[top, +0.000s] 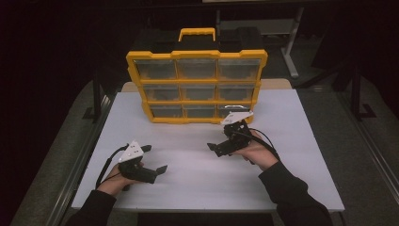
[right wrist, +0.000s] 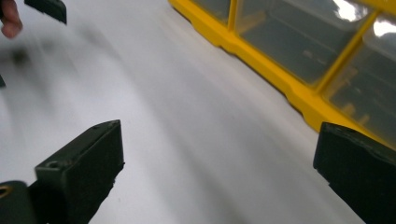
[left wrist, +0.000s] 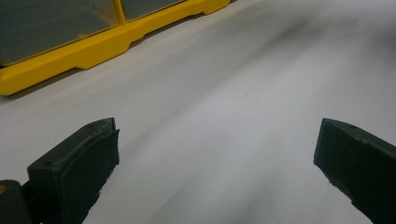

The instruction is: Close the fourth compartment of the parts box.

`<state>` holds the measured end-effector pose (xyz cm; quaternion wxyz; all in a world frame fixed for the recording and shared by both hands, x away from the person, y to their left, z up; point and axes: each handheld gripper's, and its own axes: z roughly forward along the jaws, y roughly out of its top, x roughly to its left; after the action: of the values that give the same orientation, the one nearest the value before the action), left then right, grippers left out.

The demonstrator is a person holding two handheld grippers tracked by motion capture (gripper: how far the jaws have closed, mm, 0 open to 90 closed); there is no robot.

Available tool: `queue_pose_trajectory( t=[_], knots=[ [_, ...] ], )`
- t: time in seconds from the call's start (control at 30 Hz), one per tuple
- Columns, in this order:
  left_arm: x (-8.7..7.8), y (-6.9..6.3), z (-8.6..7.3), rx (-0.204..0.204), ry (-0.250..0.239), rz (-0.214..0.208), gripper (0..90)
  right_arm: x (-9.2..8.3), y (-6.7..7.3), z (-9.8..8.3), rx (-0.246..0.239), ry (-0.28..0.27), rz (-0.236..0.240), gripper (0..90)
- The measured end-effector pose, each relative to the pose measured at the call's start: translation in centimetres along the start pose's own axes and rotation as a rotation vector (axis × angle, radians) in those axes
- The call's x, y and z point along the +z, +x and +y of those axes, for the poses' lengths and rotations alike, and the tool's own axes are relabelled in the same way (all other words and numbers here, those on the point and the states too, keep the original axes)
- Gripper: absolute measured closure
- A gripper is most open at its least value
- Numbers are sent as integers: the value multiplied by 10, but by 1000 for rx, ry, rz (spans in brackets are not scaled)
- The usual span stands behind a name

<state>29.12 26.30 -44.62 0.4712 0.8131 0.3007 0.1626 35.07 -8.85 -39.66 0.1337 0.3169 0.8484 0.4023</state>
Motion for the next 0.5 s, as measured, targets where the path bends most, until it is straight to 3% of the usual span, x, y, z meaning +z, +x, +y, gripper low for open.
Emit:
queue_pose_trajectory(
  t=[0.27, 0.5],
  knots=[
    [0, 0, 0, 4, 7, 2, 0, -14, -4, -25, 19, -20, -12, 0],
    [1, 0, 0, 2, 10, 2, 0, -23, -6, -45, 13, -1, -37, 0]
  ],
)
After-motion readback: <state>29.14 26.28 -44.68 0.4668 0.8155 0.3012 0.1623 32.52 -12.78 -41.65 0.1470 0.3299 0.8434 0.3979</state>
